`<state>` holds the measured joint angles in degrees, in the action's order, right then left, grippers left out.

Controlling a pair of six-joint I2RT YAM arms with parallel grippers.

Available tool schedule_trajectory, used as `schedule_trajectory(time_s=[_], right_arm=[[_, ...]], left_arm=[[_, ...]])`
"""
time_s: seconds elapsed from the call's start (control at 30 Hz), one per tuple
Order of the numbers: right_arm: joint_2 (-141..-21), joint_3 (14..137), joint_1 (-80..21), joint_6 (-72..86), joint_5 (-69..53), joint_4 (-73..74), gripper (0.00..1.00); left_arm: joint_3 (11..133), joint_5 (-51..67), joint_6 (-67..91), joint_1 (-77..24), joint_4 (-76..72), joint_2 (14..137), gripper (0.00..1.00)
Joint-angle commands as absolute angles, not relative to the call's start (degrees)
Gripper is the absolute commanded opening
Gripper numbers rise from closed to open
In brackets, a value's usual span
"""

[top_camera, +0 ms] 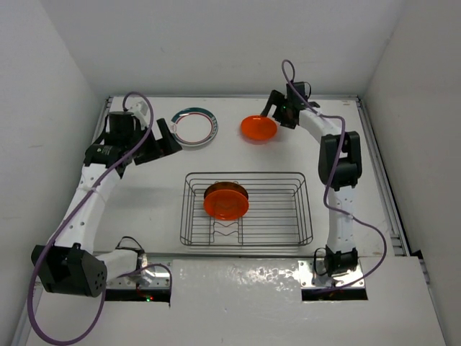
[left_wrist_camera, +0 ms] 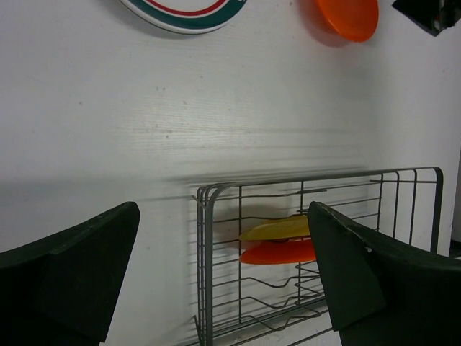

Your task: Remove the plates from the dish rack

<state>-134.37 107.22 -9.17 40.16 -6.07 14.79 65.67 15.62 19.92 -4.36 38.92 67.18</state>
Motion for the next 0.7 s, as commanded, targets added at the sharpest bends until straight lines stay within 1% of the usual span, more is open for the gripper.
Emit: schedule_trajectory(time_s=[0.0,0.03,0.07,0.1,0.13,0.17,0.2,0.23,0.27,0.3,0.37,0.4,0.43,0.47,0.5,0.53,0.6,0.67], right_arm=[[-127.20,109.95,-11.24,34.56,0.15,19.76,0.99],[-124.74,109.86,-12.21,28.62,3.22,21.52,0.99],[-119.06,109.60,-13.43,24.91,7.69,24.67,0.99],[-115.70,106.82,-16.67,21.31,8.52,25.39,0.99],[-111.92,103.65,-18.61,13.87,7.74,24.18,0.99],[-107.71,99.97,-20.63,9.45,1.47,22.78,0.99],[-99.84,92.01,-25.27,2.53,-0.51,22.07,0.99],[-96.54,88.37,-27.40,0.03,-3.83,22.06,0.99],[-90.94,82.15,-30.90,-4.96,-9.87,22.58,0.98],[-88.44,79.31,-32.50,-7.01,-12.80,22.76,0.96],[-84.04,73.85,-36.54,-10.44,-16.16,22.33,0.91],[-81.07,69.74,-37.17,-12.46,-19.22,21.98,0.84],[-80.43,68.57,-37.87,-12.74,-19.60,21.54,0.79],[-80.33,68.21,-38.40,-13.18,-20.56,22.32,0.74],[-81.12,69.07,-38.58,-14.40,-23.26,24.93,0.66],[-81.73,69.69,-39.11,-15.02,-23.64,26.09,0.61],[-83.05,69.96,-40.08,-16.96,-23.56,26.80,0.56],[-84.02,69.87,-40.52,-18.36,-23.21,26.63,0.55]], left_arm=[[68.73,14.77,18.72,-4.83,41.39,66.53,1.00],[69.60,13.37,18.46,-4.75,41.92,66.79,1.00],[70.04,12.05,18.20,-4.75,42.88,66.88,1.00],[70.48,10.30,18.45,-4.83,43.41,67.06,1.00],[71.10,5.67,19.07,-4.75,43.85,67.06,1.00],[71.36,2.84,20.38,-4.66,44.73,67.15,1.00],[71.72,0.81,21.26,-4.66,44.91,67.24,1.00],[71.63,-2.60,22.23,-4.57,44.91,67.32,1.00],[71.54,-3.42,23.72,-4.48,44.48,67.24,1.00],[71.37,-3.43,24.08,-4.48,44.04,67.32,1.00],[71.19,-1.15,24.08,-4.57,42.81,67.50,1.00],[71.02,-0.45,24.00,-4.57,42.63,68.02,1.00],[70.75,1.21,23.65,-4.57,42.28,68.29,1.00],[70.49,1.75,23.47,-4.48,42.10,68.47,1.00],[69.53,2.71,23.21,-4.57,41.40,68.55,1.00],[69.09,3.25,23.20,-4.57,41.40,68.55,1.00],[67.68,4.21,23.12,-4.57,40.78,68.29,1.00],[66.19,4.92,23.03,-4.57,39.82,67.77,1.00]])
